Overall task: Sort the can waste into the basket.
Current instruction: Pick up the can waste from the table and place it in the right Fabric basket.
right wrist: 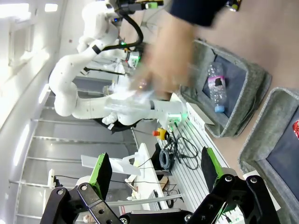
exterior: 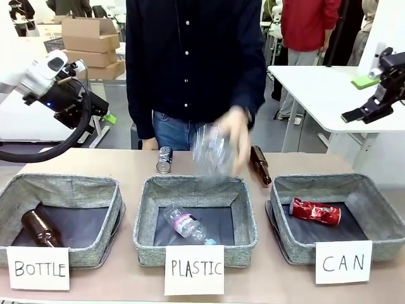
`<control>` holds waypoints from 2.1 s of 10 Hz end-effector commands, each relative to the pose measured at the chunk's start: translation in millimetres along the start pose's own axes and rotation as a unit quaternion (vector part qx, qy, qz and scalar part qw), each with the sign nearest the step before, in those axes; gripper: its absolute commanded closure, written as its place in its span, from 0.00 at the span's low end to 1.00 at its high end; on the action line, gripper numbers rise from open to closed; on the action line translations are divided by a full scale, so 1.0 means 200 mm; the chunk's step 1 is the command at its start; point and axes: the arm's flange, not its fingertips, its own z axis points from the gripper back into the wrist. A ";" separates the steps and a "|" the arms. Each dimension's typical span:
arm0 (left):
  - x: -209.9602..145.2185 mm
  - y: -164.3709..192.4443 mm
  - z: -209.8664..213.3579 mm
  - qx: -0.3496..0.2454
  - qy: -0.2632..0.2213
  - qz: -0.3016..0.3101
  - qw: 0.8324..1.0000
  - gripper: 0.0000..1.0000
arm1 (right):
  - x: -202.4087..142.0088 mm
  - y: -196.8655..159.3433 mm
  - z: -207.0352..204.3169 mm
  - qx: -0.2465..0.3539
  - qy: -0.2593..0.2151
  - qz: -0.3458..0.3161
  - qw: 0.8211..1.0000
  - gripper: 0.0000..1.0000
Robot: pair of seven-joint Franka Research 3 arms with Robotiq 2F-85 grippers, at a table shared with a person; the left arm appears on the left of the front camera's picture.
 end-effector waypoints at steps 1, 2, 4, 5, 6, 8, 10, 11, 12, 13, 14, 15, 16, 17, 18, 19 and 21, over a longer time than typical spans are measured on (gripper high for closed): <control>-0.02 0.01 0.01 0.012 0.000 -0.007 1.000 0.00 | -0.01 -0.01 0.00 -0.007 -0.003 0.014 1.000 0.00; -0.02 0.01 0.01 0.012 0.000 -0.007 1.000 0.00 | -0.01 -0.01 0.00 -0.007 -0.003 0.014 1.000 0.00; -0.02 0.01 0.01 0.012 0.000 -0.007 1.000 0.00 | -0.01 -0.01 0.00 -0.007 -0.003 0.014 1.000 0.00; -0.02 0.01 0.01 0.012 0.000 -0.007 1.000 0.00 | -0.01 -0.01 0.00 -0.007 -0.003 0.014 1.000 0.00; -0.01 0.00 -0.01 0.002 0.000 0.001 1.000 0.00 | -0.01 -0.01 0.00 -0.007 -0.003 0.014 1.000 0.00; 0.07 -0.12 -0.24 0.021 0.007 0.002 1.000 0.00 | -0.01 -0.01 0.00 -0.007 -0.003 0.014 1.000 0.00; 0.20 -0.20 -0.58 0.066 0.011 0.013 0.998 0.00 | -0.01 -0.01 0.00 -0.007 -0.003 0.014 1.000 0.00; 0.26 -0.21 -0.77 0.088 0.038 0.013 0.995 0.00 | -0.01 -0.01 0.00 -0.007 -0.003 0.014 1.000 0.00; 0.31 -0.20 -0.93 0.116 0.055 0.009 0.992 0.00 | -0.01 -0.01 0.00 -0.007 -0.003 0.014 1.000 0.00; 0.35 -0.20 -1.09 0.123 0.070 -0.004 0.990 0.00 | -0.01 -0.01 0.00 -0.007 -0.003 0.014 1.000 0.00; 0.37 -0.20 -1.21 0.120 0.063 -0.040 0.990 0.00 | -0.01 -0.01 0.00 -0.007 -0.003 0.014 1.000 0.00; 0.40 -0.21 -1.28 0.113 0.076 -0.028 0.990 0.00 | -0.01 -0.01 0.00 -0.007 -0.003 0.014 1.000 0.00; 0.43 -0.21 -1.33 0.106 0.083 -0.019 0.991 0.00 | -0.01 -0.01 0.00 -0.007 -0.003 0.014 1.000 0.00; 0.44 -0.21 -1.36 0.114 0.086 -0.012 0.990 0.00 | -0.01 -0.01 0.00 -0.007 -0.003 0.014 1.000 0.00; 0.44 -0.19 -1.39 0.127 0.092 -0.005 0.988 0.00 | -0.01 -0.01 0.00 -0.007 -0.003 0.014 1.000 0.00; 0.45 -0.18 -1.43 0.151 0.088 -0.002 0.985 0.00 | -0.01 -0.01 0.00 -0.007 -0.003 0.014 1.000 0.00; 0.46 -0.17 -1.42 0.172 0.064 -0.005 0.983 0.59 | -0.01 -0.01 0.00 -0.007 -0.003 0.014 1.000 0.00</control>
